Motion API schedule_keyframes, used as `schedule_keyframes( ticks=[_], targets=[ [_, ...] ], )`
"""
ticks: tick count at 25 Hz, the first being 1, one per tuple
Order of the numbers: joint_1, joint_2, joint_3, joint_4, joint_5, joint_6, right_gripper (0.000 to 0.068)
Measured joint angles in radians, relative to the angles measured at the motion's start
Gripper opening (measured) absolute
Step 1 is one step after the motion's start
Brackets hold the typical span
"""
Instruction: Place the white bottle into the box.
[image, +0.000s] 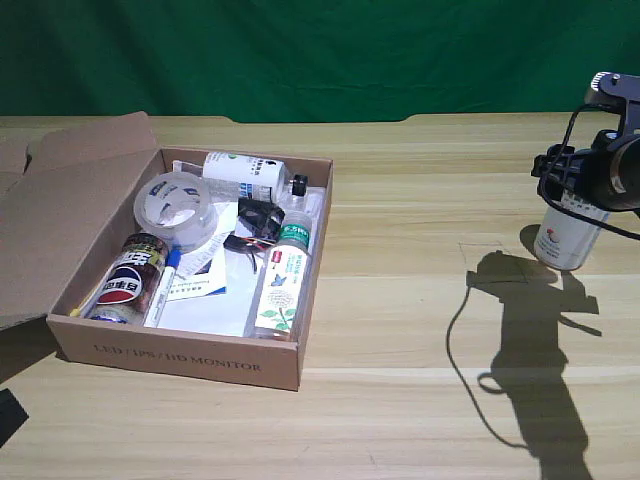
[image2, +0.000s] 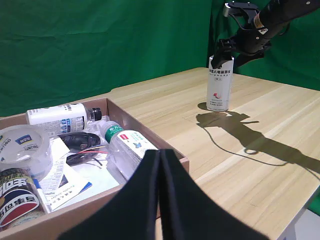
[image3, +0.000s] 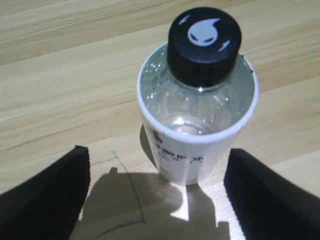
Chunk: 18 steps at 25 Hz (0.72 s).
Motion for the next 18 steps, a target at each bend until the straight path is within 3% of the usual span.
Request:
schedule_keyframes(
  ticks=[4,15,18],
  targets=[
    [0.000,0.051,-0.040,-0.085,0.038,0.121,0.0651],
    [0.000,0.092,-0.053,-0.589,0.117,0.606,0.0634],
    [0.000,0.133,-0.054,-0.628,0.113,0.684,0.0633]
  ],
)
